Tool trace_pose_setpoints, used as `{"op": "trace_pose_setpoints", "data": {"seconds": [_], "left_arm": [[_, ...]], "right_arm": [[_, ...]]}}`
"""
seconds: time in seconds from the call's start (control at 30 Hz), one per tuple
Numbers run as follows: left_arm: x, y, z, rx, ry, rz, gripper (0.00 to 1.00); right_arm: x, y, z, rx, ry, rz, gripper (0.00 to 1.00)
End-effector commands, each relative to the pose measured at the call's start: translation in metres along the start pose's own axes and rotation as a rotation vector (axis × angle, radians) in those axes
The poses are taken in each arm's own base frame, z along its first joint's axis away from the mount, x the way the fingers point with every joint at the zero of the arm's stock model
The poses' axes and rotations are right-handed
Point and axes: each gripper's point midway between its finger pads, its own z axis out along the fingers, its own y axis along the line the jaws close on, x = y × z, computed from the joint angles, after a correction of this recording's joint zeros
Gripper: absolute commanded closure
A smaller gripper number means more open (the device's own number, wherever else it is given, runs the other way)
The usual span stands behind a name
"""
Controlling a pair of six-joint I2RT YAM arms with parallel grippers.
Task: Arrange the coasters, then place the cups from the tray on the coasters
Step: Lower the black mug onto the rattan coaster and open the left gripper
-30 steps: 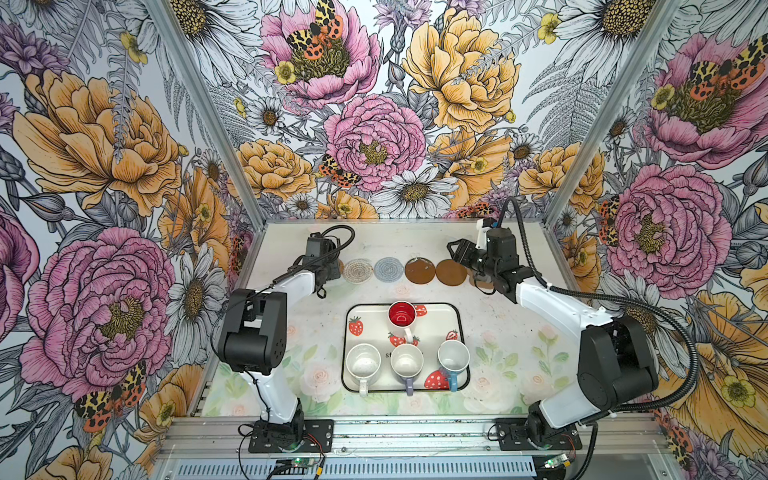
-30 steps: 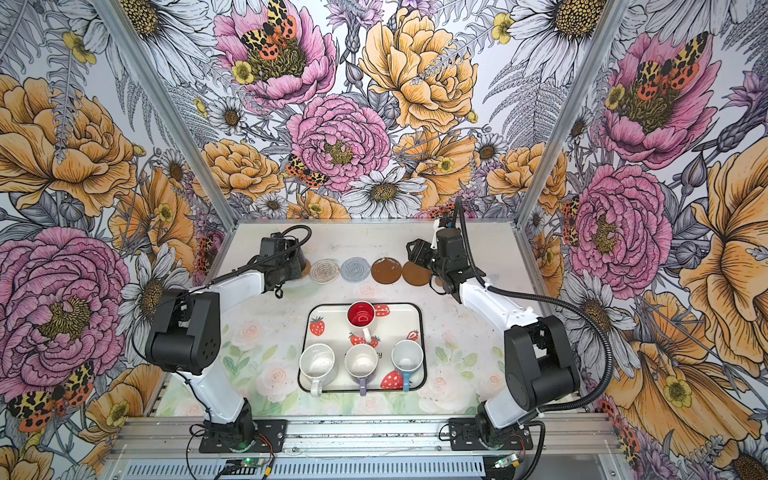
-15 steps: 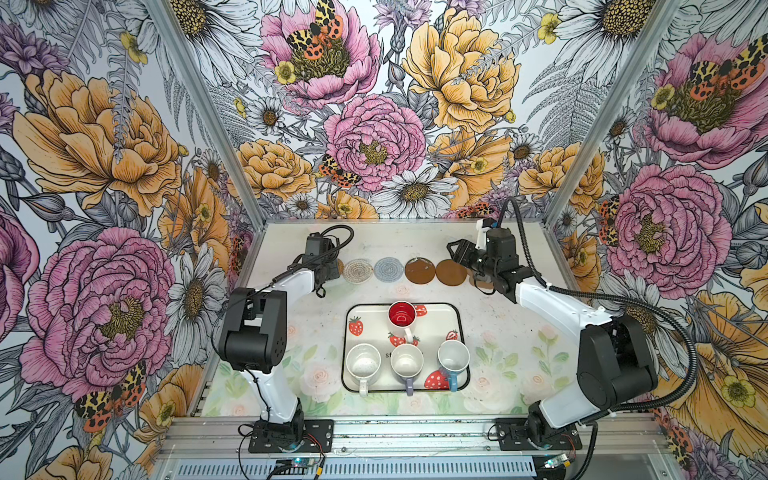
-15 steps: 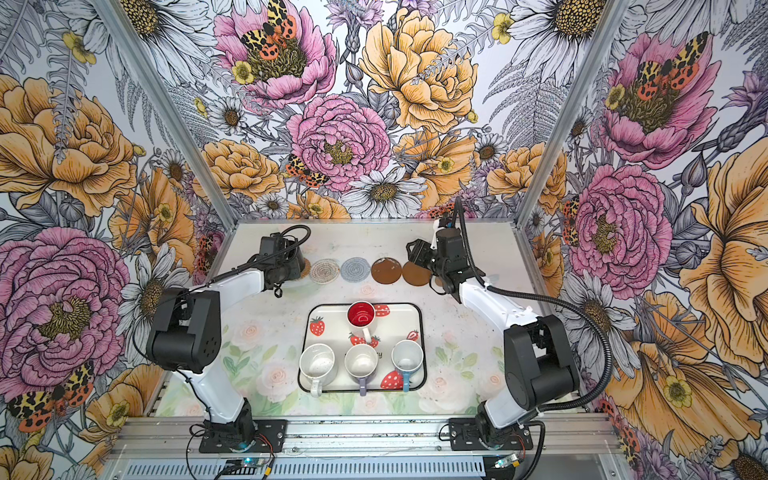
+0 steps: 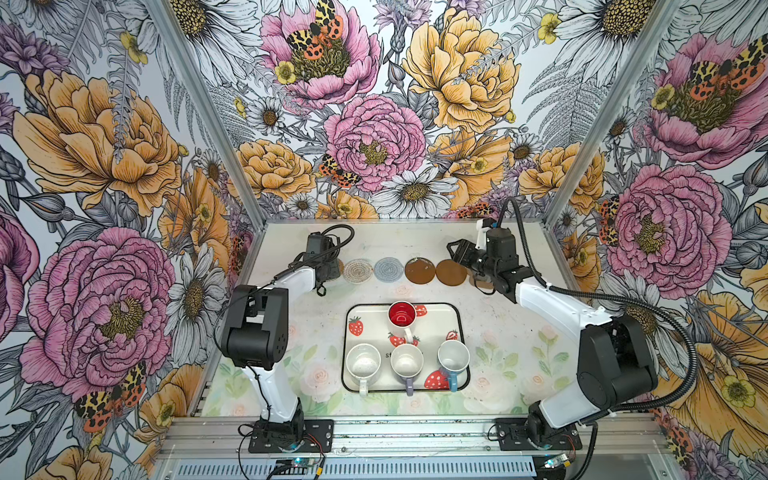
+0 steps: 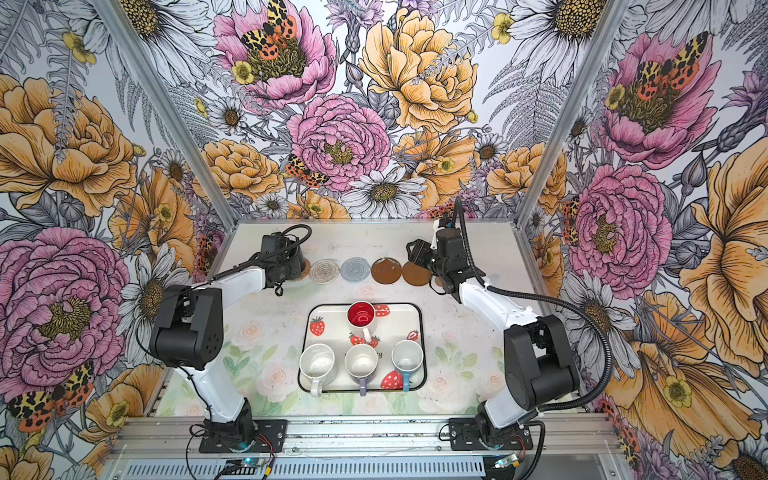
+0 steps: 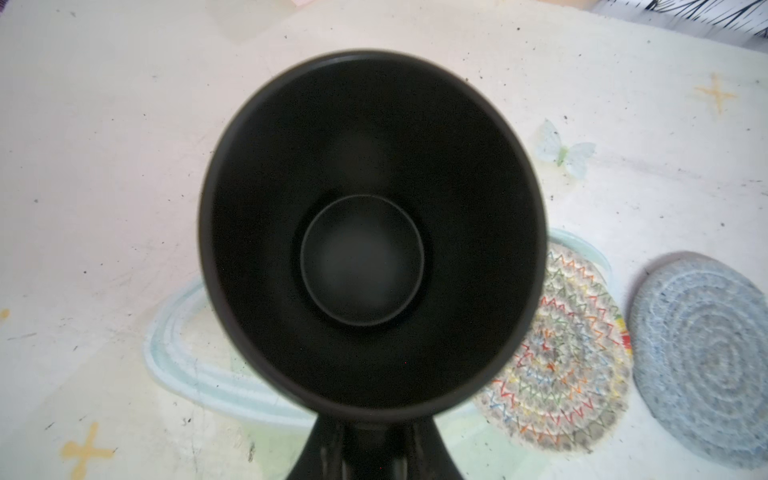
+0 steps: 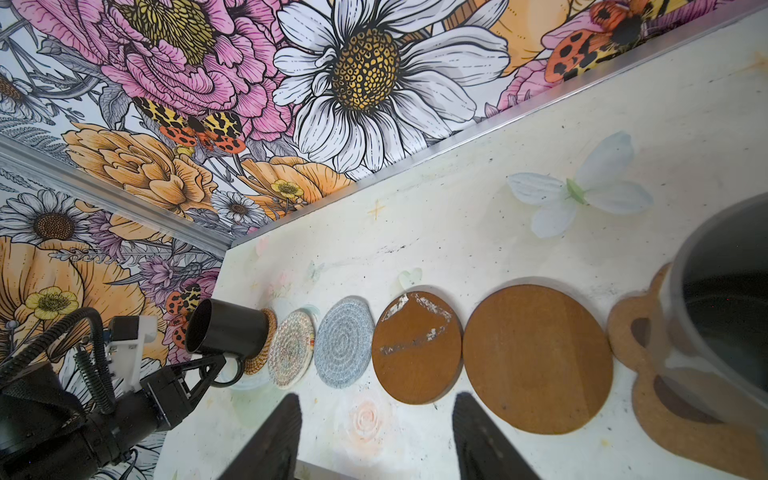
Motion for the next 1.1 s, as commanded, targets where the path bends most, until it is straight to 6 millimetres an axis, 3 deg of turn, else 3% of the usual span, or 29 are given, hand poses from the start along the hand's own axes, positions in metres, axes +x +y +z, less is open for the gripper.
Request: {"op": "trace_pose_setpoints", "data": {"seconds": [0.0, 0.17, 0.43, 0.67, 0.87, 1.07], "left_arm": [[-0.030, -0.002, -0.009, 0.020, -0.083, -0.036, 1.00], [-0.030, -0.004, -0.010, 0.026, -0.078, -0.041, 1.00], [-0.031, -0.003, -0.014, 0.027, -0.081, -0.047, 0.66], [-0.035, -0.001, -0.026, 0.026, -0.106, -0.061, 0.50], [-0.047, -0.004, -0.061, 0.020, -0.185, -0.077, 0.47], [-0.061, -0.021, -0.123, 0.043, -0.346, -0.093, 0.45]], "right_arm": [[-0.012, 0.007, 0.000, -0.019, -0.017, -0.014, 0.40], [-0.012, 0.009, -0.001, -0.022, -0.018, -0.015, 0.40], [-0.012, 0.008, -0.001, -0.022, -0.016, -0.014, 0.40], [-0.012, 0.010, -0.003, -0.024, -0.017, -0.015, 0.40], [-0.013, 0.012, -0.005, -0.031, -0.017, -0.014, 0.40], [-0.012, 0.014, -0.010, -0.025, -0.021, -0.018, 0.41]]}}
